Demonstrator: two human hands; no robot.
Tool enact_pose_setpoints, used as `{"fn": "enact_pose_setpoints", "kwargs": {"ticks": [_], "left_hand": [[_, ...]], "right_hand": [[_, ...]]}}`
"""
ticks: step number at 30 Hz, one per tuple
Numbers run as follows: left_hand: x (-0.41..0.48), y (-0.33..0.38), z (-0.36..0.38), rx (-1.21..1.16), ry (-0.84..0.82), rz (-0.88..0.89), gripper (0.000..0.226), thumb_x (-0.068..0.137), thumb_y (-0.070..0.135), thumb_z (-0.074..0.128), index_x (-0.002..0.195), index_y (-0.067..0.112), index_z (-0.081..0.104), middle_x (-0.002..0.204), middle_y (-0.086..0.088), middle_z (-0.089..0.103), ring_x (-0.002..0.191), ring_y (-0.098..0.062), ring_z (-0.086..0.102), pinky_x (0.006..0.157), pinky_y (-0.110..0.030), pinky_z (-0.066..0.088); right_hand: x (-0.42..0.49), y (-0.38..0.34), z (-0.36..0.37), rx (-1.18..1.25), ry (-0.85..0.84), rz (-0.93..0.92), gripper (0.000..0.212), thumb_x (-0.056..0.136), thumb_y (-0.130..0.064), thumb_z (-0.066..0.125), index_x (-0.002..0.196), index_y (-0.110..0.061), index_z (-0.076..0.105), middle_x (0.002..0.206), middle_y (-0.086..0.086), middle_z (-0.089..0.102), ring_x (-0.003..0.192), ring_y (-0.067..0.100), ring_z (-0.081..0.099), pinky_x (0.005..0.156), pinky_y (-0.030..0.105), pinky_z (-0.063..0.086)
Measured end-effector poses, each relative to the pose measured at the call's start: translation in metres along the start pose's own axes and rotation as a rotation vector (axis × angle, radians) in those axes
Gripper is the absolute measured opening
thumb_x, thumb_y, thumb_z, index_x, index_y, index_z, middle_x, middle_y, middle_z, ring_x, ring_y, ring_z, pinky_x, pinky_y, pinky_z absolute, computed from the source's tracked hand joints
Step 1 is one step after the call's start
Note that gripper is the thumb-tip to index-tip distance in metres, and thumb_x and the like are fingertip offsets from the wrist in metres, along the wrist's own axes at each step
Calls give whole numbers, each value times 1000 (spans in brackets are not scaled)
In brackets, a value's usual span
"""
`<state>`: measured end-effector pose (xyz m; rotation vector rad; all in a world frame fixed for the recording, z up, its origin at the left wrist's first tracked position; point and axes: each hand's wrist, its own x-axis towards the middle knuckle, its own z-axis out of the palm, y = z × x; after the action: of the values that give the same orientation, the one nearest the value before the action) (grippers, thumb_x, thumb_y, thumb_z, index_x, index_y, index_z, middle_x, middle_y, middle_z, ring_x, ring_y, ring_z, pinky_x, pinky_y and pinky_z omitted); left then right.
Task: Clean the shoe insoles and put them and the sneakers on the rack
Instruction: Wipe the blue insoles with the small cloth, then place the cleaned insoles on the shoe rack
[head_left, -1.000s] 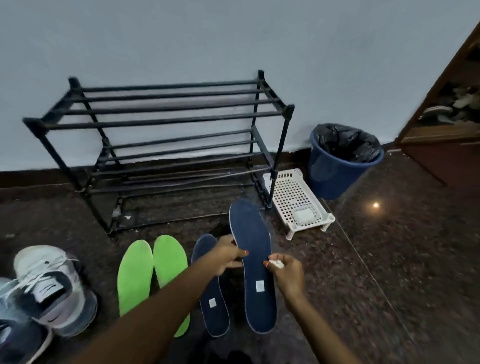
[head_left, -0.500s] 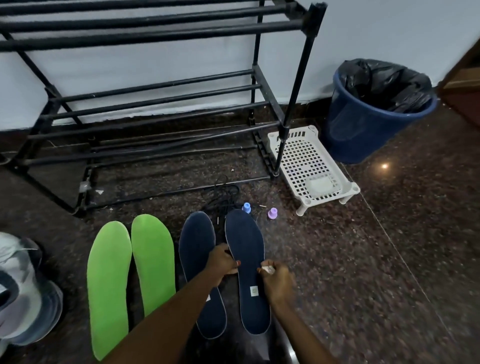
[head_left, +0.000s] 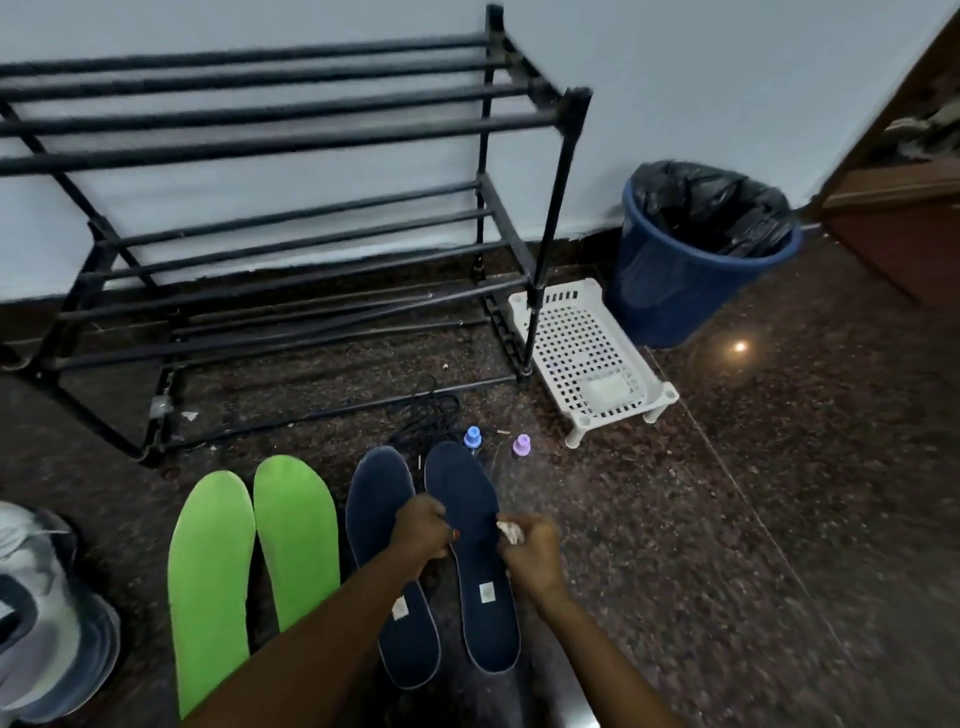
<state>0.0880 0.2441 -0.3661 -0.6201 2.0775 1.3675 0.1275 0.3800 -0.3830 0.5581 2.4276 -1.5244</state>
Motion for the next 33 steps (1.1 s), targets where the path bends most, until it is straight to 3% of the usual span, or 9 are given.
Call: {"fn": "enact_pose_setpoints", "kwargs": {"ticks": [2, 4, 10, 15, 18, 21, 25, 30, 33], "left_hand": [[-20, 22, -6, -28, -57, 59, 24, 83, -11, 58, 97, 7, 50, 80, -6, 53, 80, -19, 55, 62, -28, 47], [-40, 46, -8, -7, -92, 111, 23, 84, -7, 58, 98, 9, 49, 79, -8, 54, 73, -16, 53, 58, -26, 43], [-108, 106, -9, -7, -64, 253, 19, 83, -5, 60, 87, 12, 53, 72, -4, 50, 62, -11, 48, 53, -22, 41], [-150, 139, -10, 2, -90, 341, 19, 85, -3, 60, 81, 14, 52, 76, -7, 52, 65, -16, 50, 53, -23, 44], [-161, 157, -3, -12, -73, 380, 14, 86, -7, 56, 90, 6, 53, 69, -10, 52, 53, -16, 46, 38, -16, 38], [-158, 177, 18, -35, -81, 385, 13, 87, -6, 54, 88, 7, 55, 67, -11, 54, 49, -14, 46, 38, -15, 35], [-121, 216, 64, -59, -118, 382, 26, 90, -6, 45, 73, 12, 52, 65, -8, 54, 48, -12, 46, 36, -13, 33], [-64, 278, 113, -57, -159, 427, 21, 92, -1, 44, 81, 12, 55, 71, -6, 58, 57, -13, 50, 51, -21, 40], [-44, 311, 130, -46, -173, 435, 21, 93, 0, 43, 83, 13, 56, 74, -5, 59, 61, -12, 52, 54, -21, 42]], "right_hand": [[-8, -19, -16, 44, -16, -40, 22, 72, 12, 52, 77, -1, 69, 70, 13, 65, 58, 2, 52, 56, 21, 41], [-19, -41, -32, 89, -32, -65, 20, 74, 14, 55, 81, 2, 69, 66, 5, 67, 57, -3, 52, 59, 23, 44], [-54, -95, -92, 188, 57, -86, 23, 78, 2, 67, 100, 7, 63, 84, 10, 63, 67, 6, 55, 58, 7, 43], [-76, -136, -144, 137, 116, -112, 29, 78, 4, 65, 106, 11, 61, 92, 16, 64, 63, 10, 59, 46, 8, 41], [-72, -153, -171, 92, 180, -157, 35, 79, 1, 66, 112, 9, 59, 114, 20, 62, 100, 25, 60, 71, 11, 40], [-50, -156, -194, 104, 204, -138, 39, 82, 3, 62, 119, 8, 54, 124, 17, 56, 113, 25, 54, 90, 18, 38], [5, -150, -222, 159, 311, -86, 31, 80, 1, 63, 111, 4, 61, 114, 12, 63, 100, 22, 59, 88, 25, 42], [89, -146, -274, 271, 509, -53, 27, 78, 3, 65, 104, 0, 65, 98, 8, 65, 84, 16, 56, 74, 25, 46], [128, -154, -304, 320, 597, -29, 20, 78, 2, 66, 98, -1, 65, 91, 10, 64, 80, 19, 58, 75, 34, 51]]}}
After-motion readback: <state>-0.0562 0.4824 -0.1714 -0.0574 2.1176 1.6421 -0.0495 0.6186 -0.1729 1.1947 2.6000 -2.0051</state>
